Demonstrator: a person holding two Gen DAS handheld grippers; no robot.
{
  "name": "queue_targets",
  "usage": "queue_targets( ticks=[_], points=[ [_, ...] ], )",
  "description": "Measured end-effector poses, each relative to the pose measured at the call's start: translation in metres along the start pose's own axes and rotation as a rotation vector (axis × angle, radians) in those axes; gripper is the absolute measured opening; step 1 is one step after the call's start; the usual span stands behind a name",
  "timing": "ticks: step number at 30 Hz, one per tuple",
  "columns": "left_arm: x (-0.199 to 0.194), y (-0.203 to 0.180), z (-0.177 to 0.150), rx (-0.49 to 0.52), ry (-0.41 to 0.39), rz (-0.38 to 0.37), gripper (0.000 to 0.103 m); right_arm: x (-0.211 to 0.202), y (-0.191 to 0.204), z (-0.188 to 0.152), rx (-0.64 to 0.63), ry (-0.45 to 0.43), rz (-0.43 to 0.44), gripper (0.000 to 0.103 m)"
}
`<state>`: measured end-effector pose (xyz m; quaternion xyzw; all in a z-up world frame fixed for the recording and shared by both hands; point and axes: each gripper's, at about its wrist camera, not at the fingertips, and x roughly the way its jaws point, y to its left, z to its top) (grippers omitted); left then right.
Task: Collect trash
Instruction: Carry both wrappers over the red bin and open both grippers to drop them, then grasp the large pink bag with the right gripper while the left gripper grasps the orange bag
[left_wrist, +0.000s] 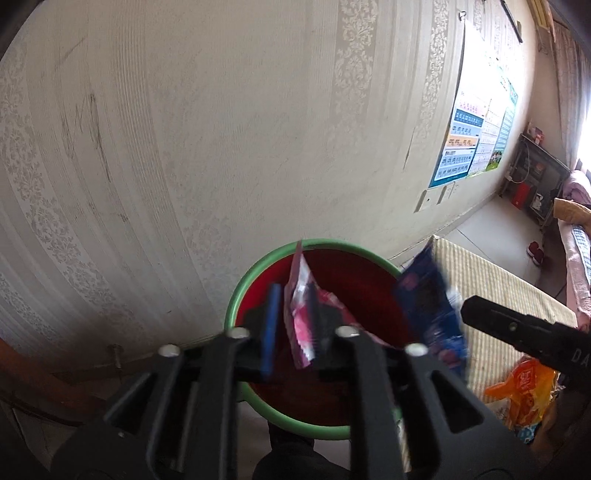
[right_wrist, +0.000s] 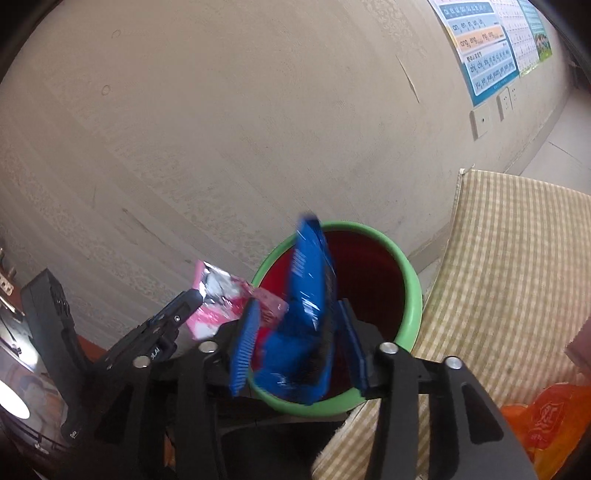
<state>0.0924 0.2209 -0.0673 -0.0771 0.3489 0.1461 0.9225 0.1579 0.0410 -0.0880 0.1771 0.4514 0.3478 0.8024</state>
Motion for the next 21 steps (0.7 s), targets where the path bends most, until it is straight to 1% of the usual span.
queue_targets(
  ticks=[1, 3, 6, 9, 12, 14, 15, 16, 19, 21],
  points=[
    [0.0, 0.001, -0.001, -0.005, -0.004, 0.004, 0.038, 0.0, 0.0, 0.0, 0.005, -0.002, -0.001, 0.055],
    [0.001, 0.002, -0.004, -0.002, -0.004, 0.011, 0.045, -0.002, -0.002, -0.002, 0.011, -0.004, -0.002, 0.057],
    [-0.001, -0.001, -0.006, 0.014, -0.004, 0.022, 0.051, -0.013, -0.005, -0.006, 0.011, -0.011, -0.014, 0.059],
    [-0.004, -0.004, -0.007, 0.02, -0.007, 0.016, 0.054, -0.033, -0.005, -0.01, -0.013, -0.037, -0.042, 0.061],
    [-0.013, -0.014, -0.009, 0.032, -0.012, -0.01, 0.056, -0.062, -0.009, -0.01, -0.075, -0.067, -0.095, 0.063],
    [-0.021, -0.024, -0.013, 0.051, -0.012, -0.038, 0.058, -0.088, -0.016, -0.006, -0.152, -0.097, -0.175, 0.069],
    [-0.024, -0.029, -0.016, 0.06, -0.009, -0.055, 0.06, -0.1, -0.022, -0.003, -0.204, -0.094, -0.232, 0.076],
    [-0.027, -0.036, -0.019, 0.067, -0.002, -0.081, 0.061, -0.107, -0.028, 0.0, -0.248, -0.068, -0.282, 0.08],
    [-0.033, -0.057, -0.03, 0.066, 0.036, -0.163, 0.063, -0.121, -0.058, 0.004, -0.364, 0.017, -0.453, 0.08],
    [-0.035, -0.069, -0.038, 0.061, 0.065, -0.211, 0.065, -0.122, -0.079, 0.004, -0.384, 0.09, -0.493, 0.08]
  ],
)
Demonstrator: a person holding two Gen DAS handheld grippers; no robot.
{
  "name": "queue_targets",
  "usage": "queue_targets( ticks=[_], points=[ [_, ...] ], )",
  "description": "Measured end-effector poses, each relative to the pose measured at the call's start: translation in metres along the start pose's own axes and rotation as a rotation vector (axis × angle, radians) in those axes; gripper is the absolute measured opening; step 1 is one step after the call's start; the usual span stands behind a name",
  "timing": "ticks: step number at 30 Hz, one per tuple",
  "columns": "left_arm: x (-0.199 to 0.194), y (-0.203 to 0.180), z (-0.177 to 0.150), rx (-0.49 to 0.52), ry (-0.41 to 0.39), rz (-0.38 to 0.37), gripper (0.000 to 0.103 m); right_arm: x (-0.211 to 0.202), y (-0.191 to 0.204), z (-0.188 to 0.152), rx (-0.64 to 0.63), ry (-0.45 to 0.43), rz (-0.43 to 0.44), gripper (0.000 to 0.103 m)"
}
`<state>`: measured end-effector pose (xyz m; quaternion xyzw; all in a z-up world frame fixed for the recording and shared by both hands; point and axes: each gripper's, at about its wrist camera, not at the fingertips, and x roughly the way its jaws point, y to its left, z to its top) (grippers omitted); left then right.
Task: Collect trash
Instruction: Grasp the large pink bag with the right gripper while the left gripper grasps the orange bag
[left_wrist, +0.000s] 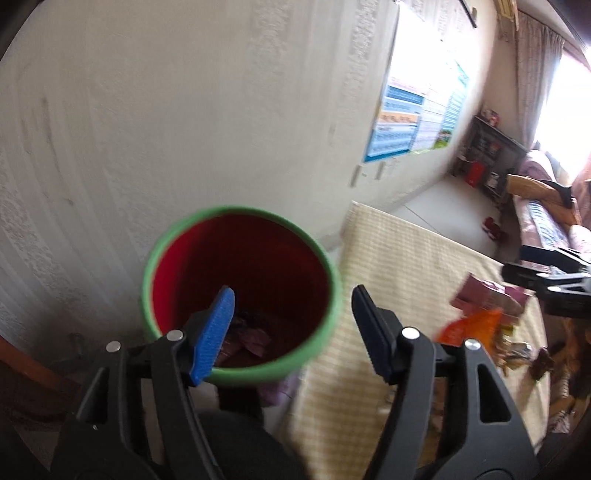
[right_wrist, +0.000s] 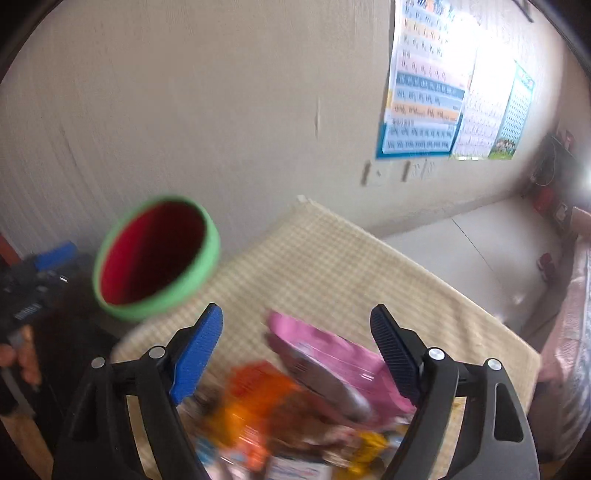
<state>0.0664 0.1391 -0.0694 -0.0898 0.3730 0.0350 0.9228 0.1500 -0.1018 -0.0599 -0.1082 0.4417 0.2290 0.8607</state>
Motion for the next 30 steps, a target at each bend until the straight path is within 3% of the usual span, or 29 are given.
queue_targets(
  ticks=[4, 7, 12, 17, 23, 25, 26, 27, 29, 30],
  points=[
    [0.001, -0.033, -0.013, 0.025, 0.065, -0.097, 0.065, 0.028, -0.032, -0.019, 0.018, 0.154, 0.038, 0.08],
    [-0.004, -0.055, -0.019, 0.066, 0.078, -0.133, 0.066, 0.037, -0.045, -0.038, 0.1, 0.192, 0.087, 0.074],
    [-0.006, -0.085, -0.028, 0.115, 0.101, -0.172, 0.068, 0.028, -0.05, -0.058, 0.153, 0.162, 0.114, 0.063],
    [0.003, -0.118, -0.044, 0.196, 0.157, -0.22, 0.074, 0.024, -0.051, -0.071, 0.161, 0.153, 0.12, 0.065],
    [0.031, -0.15, -0.069, 0.33, 0.247, -0.211, 0.074, 0.023, -0.054, -0.081, 0.223, 0.136, 0.16, 0.066],
    [0.039, -0.156, -0.075, 0.351, 0.277, -0.217, 0.074, 0.019, -0.052, -0.083, 0.23, 0.125, 0.164, 0.061],
    [0.041, -0.157, -0.077, 0.354, 0.288, -0.22, 0.07, 0.02, -0.052, -0.083, 0.233, 0.12, 0.163, 0.058],
    [0.043, -0.157, -0.08, 0.352, 0.297, -0.222, 0.059, 0.018, -0.051, -0.084, 0.238, 0.114, 0.165, 0.051],
    [0.047, -0.157, -0.083, 0.344, 0.319, -0.221, 0.044, 0.014, -0.051, -0.086, 0.257, 0.094, 0.17, 0.046],
    [0.048, -0.156, -0.084, 0.338, 0.322, -0.223, 0.043, 0.012, -0.051, -0.087, 0.266, 0.085, 0.168, 0.044]
  ],
)
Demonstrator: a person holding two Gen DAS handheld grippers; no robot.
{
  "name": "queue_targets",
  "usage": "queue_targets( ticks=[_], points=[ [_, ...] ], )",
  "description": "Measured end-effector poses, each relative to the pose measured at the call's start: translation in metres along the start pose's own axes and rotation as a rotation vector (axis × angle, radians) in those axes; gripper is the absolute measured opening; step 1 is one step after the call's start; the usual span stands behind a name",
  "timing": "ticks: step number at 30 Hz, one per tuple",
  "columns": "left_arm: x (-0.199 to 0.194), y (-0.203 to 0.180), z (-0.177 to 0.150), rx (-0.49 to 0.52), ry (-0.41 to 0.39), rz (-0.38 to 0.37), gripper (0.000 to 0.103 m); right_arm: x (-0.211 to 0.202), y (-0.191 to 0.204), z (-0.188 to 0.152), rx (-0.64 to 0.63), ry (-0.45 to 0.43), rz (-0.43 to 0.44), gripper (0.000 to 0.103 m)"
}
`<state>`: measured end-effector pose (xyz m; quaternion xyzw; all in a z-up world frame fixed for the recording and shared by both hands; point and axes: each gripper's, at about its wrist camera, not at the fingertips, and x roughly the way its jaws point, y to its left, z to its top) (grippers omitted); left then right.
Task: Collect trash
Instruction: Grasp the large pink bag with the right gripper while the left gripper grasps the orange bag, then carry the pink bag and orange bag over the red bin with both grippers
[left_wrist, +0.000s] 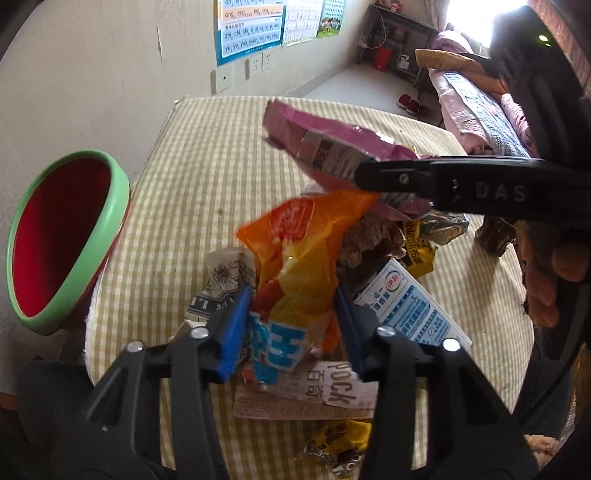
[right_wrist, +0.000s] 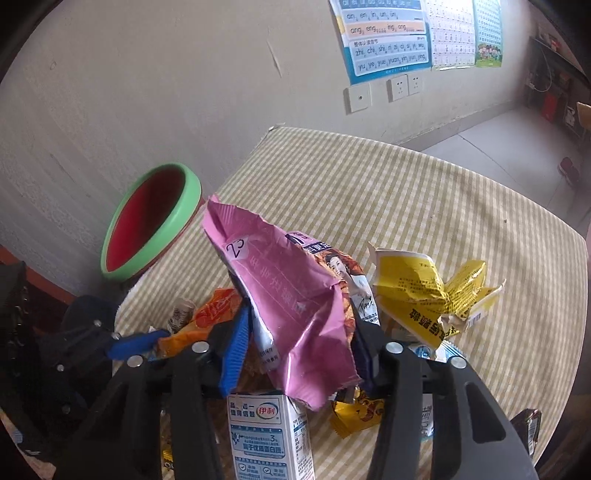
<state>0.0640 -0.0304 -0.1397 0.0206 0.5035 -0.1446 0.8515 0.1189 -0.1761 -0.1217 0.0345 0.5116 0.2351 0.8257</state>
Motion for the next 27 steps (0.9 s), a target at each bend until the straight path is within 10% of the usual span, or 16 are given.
queue_targets(
  ticks=[27],
  points=[
    [-0.09, 0.041, 0.008, -0.152, -0.28, 0.037, 0.034, -0.105, 0.061, -0.051, 0.222, -0.339, -0.01, 0.042]
  ],
)
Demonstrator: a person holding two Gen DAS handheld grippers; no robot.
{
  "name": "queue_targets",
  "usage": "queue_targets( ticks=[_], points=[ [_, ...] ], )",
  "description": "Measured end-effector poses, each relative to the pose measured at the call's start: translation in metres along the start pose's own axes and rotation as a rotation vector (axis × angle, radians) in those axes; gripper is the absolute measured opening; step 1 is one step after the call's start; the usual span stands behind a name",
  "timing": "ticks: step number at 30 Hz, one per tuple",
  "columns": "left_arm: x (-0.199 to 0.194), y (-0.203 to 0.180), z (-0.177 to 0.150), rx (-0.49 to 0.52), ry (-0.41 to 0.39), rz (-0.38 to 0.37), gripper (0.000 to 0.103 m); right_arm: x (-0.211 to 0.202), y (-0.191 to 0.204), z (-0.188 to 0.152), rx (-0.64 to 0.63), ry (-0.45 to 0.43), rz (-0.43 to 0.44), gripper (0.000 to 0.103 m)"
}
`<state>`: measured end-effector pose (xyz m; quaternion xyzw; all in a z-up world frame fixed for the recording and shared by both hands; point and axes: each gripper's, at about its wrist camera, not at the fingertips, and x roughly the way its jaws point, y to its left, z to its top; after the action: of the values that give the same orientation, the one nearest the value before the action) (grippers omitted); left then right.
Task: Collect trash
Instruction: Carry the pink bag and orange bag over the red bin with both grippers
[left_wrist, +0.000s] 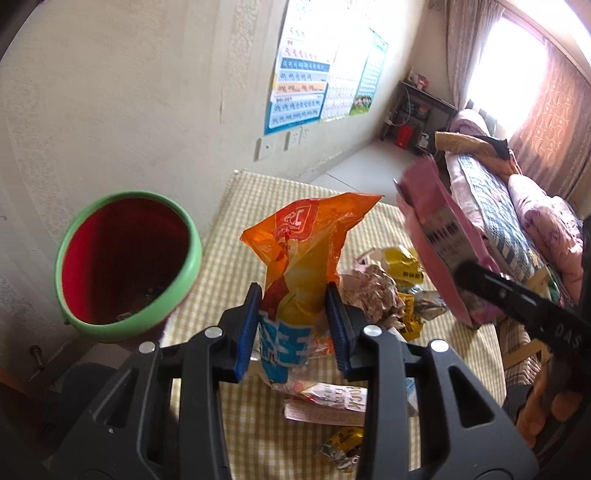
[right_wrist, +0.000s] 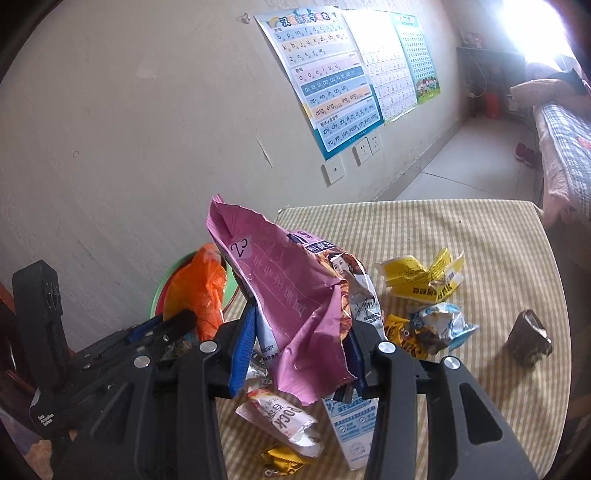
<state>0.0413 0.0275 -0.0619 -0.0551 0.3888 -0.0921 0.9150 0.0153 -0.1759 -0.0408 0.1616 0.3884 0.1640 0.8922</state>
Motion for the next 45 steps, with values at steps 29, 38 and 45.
queue_targets(
  ticks=[29, 38, 45],
  points=[
    [-0.019, 0.061, 0.002, -0.085, -0.075, 0.155, 0.034, 0.036, 0.059, -0.017, -0.053, 0.105, 0.039, 0.043],
    [-0.018, 0.075, 0.002, -0.097, -0.078, 0.188, 0.034, 0.051, 0.064, -0.019, -0.052, 0.134, 0.047, 0.043],
    [-0.016, 0.081, 0.003, -0.104, -0.072, 0.208, 0.035, 0.06, 0.067, -0.018, -0.051, 0.145, 0.062, 0.043]
  ],
)
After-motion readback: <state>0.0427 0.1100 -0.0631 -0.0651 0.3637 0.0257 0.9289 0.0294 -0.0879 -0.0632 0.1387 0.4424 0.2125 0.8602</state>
